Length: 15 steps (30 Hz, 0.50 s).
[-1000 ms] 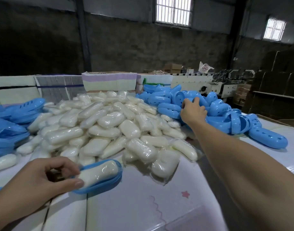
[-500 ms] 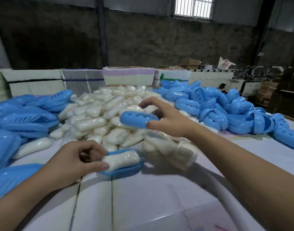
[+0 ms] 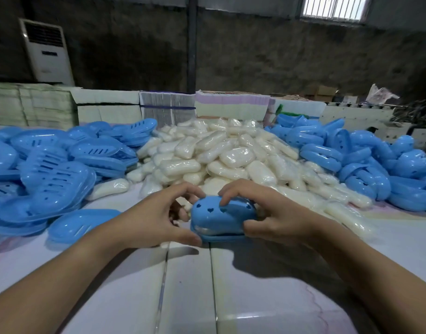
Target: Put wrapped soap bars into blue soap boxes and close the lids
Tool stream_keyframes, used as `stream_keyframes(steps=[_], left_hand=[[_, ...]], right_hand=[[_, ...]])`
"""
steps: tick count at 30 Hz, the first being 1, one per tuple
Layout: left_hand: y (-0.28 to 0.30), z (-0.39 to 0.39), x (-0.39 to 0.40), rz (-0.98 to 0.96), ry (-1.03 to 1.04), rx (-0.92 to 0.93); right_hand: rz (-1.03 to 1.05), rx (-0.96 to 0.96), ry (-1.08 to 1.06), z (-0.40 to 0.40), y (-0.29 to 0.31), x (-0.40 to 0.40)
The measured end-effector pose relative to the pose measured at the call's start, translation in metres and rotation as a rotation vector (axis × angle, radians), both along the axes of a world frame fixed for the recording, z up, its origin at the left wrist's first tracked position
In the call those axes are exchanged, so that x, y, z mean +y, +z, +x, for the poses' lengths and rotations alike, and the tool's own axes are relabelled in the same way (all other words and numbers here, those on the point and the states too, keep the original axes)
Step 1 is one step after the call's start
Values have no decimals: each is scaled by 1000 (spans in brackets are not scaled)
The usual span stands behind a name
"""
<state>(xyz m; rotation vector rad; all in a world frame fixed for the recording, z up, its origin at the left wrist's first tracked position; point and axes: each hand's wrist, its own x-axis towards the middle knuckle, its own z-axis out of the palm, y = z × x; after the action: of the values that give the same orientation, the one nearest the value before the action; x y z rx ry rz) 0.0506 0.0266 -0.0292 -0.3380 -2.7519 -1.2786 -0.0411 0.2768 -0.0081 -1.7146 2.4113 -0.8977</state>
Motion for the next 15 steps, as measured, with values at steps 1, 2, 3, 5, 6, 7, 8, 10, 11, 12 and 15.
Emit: stream_keyframes(steps=[1,2,3,5,6,7,8,10,11,12,15], left_hand=[[-1,-1,0,-10,4,2],[-1,-1,1,-19,5,10],[-2,-1,2,-26,7,20],[-4,-2,5,-37,20,38],[-4,-2,6,-41,31,44],[-5,-2,7,-40,40,52],[-5,-2,7,-40,45,60],[-4,-2,7,-54,47,69],[-4,-2,7,-60,45,72],[-4,-2,7,-66,40,76],[-3,-1,7,-94,16,70]], right_hand=[[2,-10,4,1,-1,1],[1,-26,5,2,-1,2],[-1,-47,6,2,-2,3],[-9,-79,11,3,-2,4],[-18,-80,13,3,-2,4],[-31,-76,15,3,-2,4],[-44,-76,17,3,-3,4],[-55,-120,23,1,-4,5],[-57,-163,28,0,-4,6],[-59,-211,32,0,-4,6],[-66,-317,45,0,-4,7]])
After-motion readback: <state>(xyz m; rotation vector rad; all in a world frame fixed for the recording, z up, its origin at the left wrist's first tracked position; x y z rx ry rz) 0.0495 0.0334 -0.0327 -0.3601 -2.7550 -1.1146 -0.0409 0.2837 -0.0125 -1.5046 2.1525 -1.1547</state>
